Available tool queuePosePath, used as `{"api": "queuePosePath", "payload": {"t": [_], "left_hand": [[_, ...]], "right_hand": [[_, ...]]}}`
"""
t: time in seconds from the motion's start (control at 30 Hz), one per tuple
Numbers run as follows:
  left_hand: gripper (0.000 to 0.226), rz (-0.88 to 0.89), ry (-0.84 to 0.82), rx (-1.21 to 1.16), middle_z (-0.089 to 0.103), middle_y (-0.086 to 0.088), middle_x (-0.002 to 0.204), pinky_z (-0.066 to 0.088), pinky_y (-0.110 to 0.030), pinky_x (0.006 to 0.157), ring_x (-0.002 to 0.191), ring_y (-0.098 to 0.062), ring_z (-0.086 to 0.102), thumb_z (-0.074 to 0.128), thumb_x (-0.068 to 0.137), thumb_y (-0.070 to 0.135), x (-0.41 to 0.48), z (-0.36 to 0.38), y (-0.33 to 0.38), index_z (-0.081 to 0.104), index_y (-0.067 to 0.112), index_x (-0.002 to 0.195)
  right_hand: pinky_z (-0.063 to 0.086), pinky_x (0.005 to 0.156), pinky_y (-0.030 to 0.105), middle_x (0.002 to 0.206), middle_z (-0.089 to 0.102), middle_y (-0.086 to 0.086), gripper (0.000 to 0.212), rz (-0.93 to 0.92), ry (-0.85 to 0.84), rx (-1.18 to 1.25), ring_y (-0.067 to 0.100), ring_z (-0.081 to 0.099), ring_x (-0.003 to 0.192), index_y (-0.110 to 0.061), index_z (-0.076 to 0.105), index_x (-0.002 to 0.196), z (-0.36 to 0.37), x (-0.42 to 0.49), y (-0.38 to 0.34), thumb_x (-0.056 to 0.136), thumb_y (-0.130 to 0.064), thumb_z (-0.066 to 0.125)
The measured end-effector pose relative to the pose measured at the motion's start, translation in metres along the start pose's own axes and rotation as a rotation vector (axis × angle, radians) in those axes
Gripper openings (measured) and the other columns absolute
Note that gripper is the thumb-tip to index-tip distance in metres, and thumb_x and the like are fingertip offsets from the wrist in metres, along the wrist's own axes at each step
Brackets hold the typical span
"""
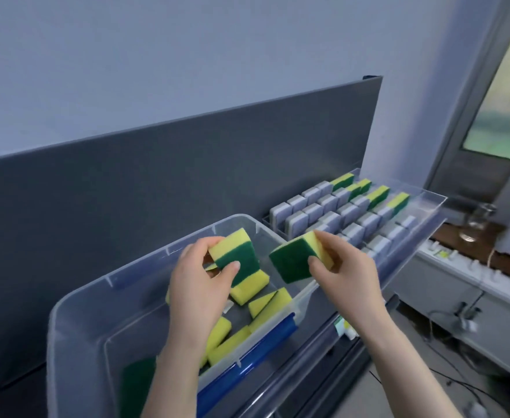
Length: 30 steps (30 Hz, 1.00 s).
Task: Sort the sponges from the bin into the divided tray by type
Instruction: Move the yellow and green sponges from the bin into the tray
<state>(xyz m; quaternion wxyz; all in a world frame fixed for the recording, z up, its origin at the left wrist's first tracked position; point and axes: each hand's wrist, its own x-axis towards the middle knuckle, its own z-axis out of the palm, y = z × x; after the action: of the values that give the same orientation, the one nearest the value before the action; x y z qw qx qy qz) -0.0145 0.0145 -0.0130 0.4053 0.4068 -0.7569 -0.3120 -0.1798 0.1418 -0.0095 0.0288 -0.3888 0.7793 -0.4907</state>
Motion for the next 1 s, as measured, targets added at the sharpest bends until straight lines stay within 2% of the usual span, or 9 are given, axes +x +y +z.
{"api": "queuePosePath", "payload": {"t": [0.07,0.13,0.4,0.53,0.63,0.73,0.8,1.0], "left_hand": [[0.035,0.005,0.010,-0.034,0.061,0.015,0.100,0.057,-0.035,0.079,0.090,-0.005,0.061,0.077,0.077,0.017,-0.005,0.019,0.015,0.060,0.035,0.101],[0.034,0.012,0.009,-0.049,0.059,0.015,0.098,0.056,-0.037,0.079,0.089,-0.007,0.061,0.077,0.077,0.016,-0.010,0.039,0.031,0.061,0.035,0.100],[0.035,0.011,-0.104,-0.083,0.057,0.018,0.100,0.057,-0.034,0.079,0.088,-0.006,0.061,0.075,0.079,0.018,-0.028,0.125,0.084,0.061,0.035,0.106],[0.036,0.019,-0.151,-0.058,0.059,0.017,0.105,0.057,-0.034,0.080,0.091,-0.007,0.061,0.075,0.079,0.023,-0.033,0.165,0.107,0.059,0.037,0.109],[0.037,0.034,-0.163,-0.069,0.056,0.019,0.104,0.056,-0.031,0.079,0.090,-0.005,0.061,0.075,0.080,0.021,-0.038,0.195,0.127,0.056,0.043,0.103],[0.038,0.037,-0.189,-0.102,0.058,0.018,0.105,0.055,-0.025,0.075,0.090,-0.004,0.062,0.074,0.080,0.021,-0.045,0.226,0.145,0.055,0.047,0.100],[0.036,0.036,-0.195,-0.122,0.060,0.016,0.105,0.057,-0.031,0.077,0.092,-0.005,0.063,0.074,0.080,0.021,-0.049,0.248,0.155,0.058,0.042,0.104],[0.038,0.033,-0.207,-0.134,0.062,0.016,0.101,0.058,-0.036,0.075,0.087,-0.007,0.066,0.074,0.080,0.022,-0.057,0.296,0.182,0.054,0.049,0.097]], "right_hand": [[0.038,0.066,-0.004,0.091,0.060,-0.028,0.044,0.016,0.061,0.040,-0.013,0.056,0.079,-0.025,0.061,0.123,-0.017,-0.001,0.012,0.082,-0.012,0.066],[0.037,0.067,-0.003,0.095,0.064,-0.021,0.044,0.031,0.090,0.043,-0.007,0.057,0.082,-0.026,0.061,0.122,-0.036,0.000,0.025,0.081,-0.012,0.066],[0.038,0.067,0.003,0.099,0.064,-0.015,0.043,0.095,0.148,0.030,0.002,0.059,0.085,-0.026,0.061,0.122,-0.112,0.012,0.087,0.082,-0.012,0.067],[0.040,0.074,0.013,0.103,0.066,-0.012,0.044,0.112,0.169,0.038,0.006,0.059,0.092,-0.025,0.061,0.123,-0.149,0.023,0.118,0.081,-0.012,0.066],[0.041,0.074,0.012,0.101,0.066,-0.013,0.044,0.110,0.186,0.044,0.003,0.059,0.090,-0.025,0.061,0.123,-0.177,0.030,0.140,0.081,-0.012,0.066],[0.041,0.067,0.005,0.098,0.063,-0.018,0.044,0.098,0.179,0.020,-0.006,0.057,0.088,-0.026,0.061,0.122,-0.203,0.033,0.162,0.082,-0.011,0.066],[0.042,0.067,0.003,0.099,0.064,-0.018,0.043,0.093,0.173,0.007,-0.008,0.056,0.088,-0.027,0.061,0.121,-0.218,0.036,0.179,0.081,-0.011,0.066],[0.044,0.076,0.017,0.099,0.066,-0.014,0.044,0.105,0.144,-0.014,-0.003,0.056,0.087,-0.028,0.061,0.121,-0.251,0.054,0.214,0.080,-0.011,0.066]]}}
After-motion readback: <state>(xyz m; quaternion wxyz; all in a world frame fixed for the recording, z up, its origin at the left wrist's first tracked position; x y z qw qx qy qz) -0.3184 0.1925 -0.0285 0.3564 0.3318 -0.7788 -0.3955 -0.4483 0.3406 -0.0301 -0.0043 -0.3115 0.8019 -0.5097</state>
